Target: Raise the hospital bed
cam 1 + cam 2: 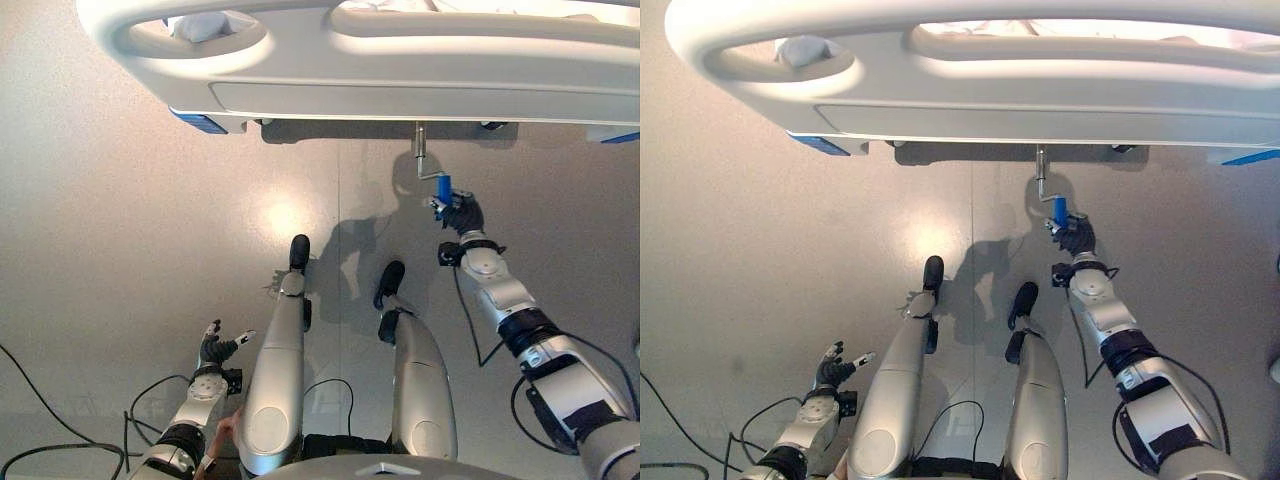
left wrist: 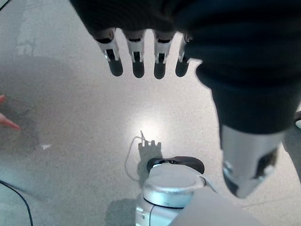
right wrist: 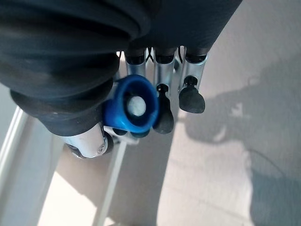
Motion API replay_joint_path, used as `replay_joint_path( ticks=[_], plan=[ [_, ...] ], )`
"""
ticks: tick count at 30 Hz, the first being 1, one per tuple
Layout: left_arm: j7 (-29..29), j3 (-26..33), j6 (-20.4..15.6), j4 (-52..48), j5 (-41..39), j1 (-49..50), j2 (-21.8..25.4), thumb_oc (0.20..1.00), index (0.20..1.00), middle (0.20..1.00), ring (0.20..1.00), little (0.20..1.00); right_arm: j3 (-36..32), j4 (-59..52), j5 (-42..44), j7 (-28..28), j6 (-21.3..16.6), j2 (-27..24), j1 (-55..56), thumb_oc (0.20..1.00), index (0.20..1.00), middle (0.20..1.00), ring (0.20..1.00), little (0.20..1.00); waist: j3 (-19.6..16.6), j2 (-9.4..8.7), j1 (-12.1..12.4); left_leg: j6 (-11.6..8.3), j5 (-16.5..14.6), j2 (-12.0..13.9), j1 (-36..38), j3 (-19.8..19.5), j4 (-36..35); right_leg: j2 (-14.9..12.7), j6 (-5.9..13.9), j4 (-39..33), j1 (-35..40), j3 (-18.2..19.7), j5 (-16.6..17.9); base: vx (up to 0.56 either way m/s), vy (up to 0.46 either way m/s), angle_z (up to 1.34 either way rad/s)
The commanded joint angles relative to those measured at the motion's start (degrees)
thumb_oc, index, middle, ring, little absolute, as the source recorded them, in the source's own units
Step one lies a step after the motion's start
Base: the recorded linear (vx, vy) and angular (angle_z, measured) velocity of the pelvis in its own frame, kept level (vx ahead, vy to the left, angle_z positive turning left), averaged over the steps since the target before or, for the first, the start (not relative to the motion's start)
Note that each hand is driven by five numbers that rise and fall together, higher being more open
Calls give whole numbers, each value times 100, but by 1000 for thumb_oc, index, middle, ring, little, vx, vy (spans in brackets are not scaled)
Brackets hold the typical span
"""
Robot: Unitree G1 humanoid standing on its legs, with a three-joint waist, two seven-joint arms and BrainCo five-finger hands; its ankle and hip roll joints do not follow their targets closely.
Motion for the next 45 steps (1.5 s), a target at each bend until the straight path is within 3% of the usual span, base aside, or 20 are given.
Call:
replay_joint_path(
  ticks=[1, 13, 22, 26, 27, 28, 29, 37, 45],
  plan=[
    [35, -14, -110, -30, -188, 477, 238, 1000, 1000, 1000, 1000, 1000, -950, 63, 151, -699, -962, -1757, -1925, 200, 200, 200, 200, 200, -195, -103, -101, -437, -279, 206, 199, -79, 386, -139, 395, 330, 87, 206, 31, 0, 0, 0],
    [121, -89, -186, -168, -351, 563, 324, 1000, 1000, 1000, 1000, 1000, -530, 1298, -49, -796, -669, -2292, -2445, 200, 200, 200, 200, 200, -195, -143, -80, -394, -359, 205, -489, -115, 690, -116, 361, 577, -605, 248, 13, 4, -3, 1],
    [216, -184, -242, -377, -399, 543, 398, 1000, 1000, 1000, 1000, 1000, -249, 2264, -123, -731, -401, -2217, -2569, 200, 200, 200, 200, 200, -195, -68, -68, -359, -430, 180, -1135, -163, 1066, -68, 298, 948, -1263, 323, -57, -3, -5, -1],
    [264, -232, -290, -575, -468, 522, 450, 1000, 1000, 1000, 1000, 1000, -245, 2883, -195, -676, -220, -2062, -2477, 200, 200, 200, 200, 200, -195, 55, -33, -357, -470, 150, -1516, -189, 1307, -78, 256, 1220, -1644, 312, -131, 6, -5, 1],
    [269, -261, -306, -632, -498, 596, 454, 1000, 1000, 1000, 1000, 1000, -219, 2976, -208, -681, -187, -2020, -2414, 200, 200, 200, 200, 200, -195, 88, -24, -368, -639, 155, -1453, -196, 1403, -68, 278, 1359, -1608, 337, -308, 0, 0, 0],
    [271, -240, -307, -643, -497, 530, 462, 1000, 1000, 1000, 1000, 1000, -245, 2968, -208, -684, -188, -2038, -2469, 200, 200, 200, 200, 200, -195, 85, -22, -354, -494, 149, -1596, -194, 1363, -74, 248, 1295, -1733, 305, -170, 35, -17, 2],
    [282, -268, -312, -690, -525, 597, 460, 1000, 1000, 1000, 1000, 1000, -234, 3078, -209, -680, -159, -1989, -2394, 200, 200, 200, 200, 200, -195, 111, -16, -365, -651, 162, -1549, -208, 1461, -75, 272, 1420, -1700, 338, -325, -13, -36, 2],
    [367, -529, -341, -1156, -674, 582, 489, 1000, 1000, 1000, 1000, 1000, -266, 3952, -511, -672, 176, -1677, -2167, 200, 200, 200, 200, 200, -195, 545, 191, -334, -892, 96, -2639, -377, 2525, -172, 168, 2697, -2792, 298, -796, -14, -40, 6],
    [396, -653, -337, -1335, -769, 599, 530, 1000, 1000, 1000, 1000, 1000, -315, 4226, -705, -638, 307, -1576, -1978, 200, 200, 200, 200, 200, -195, 788, 320, -299, -1026, 51, -3258, -462, 3145, -211, 150, 3450, -3415, 207, -1065, 16, -12, 5]
  ],
)
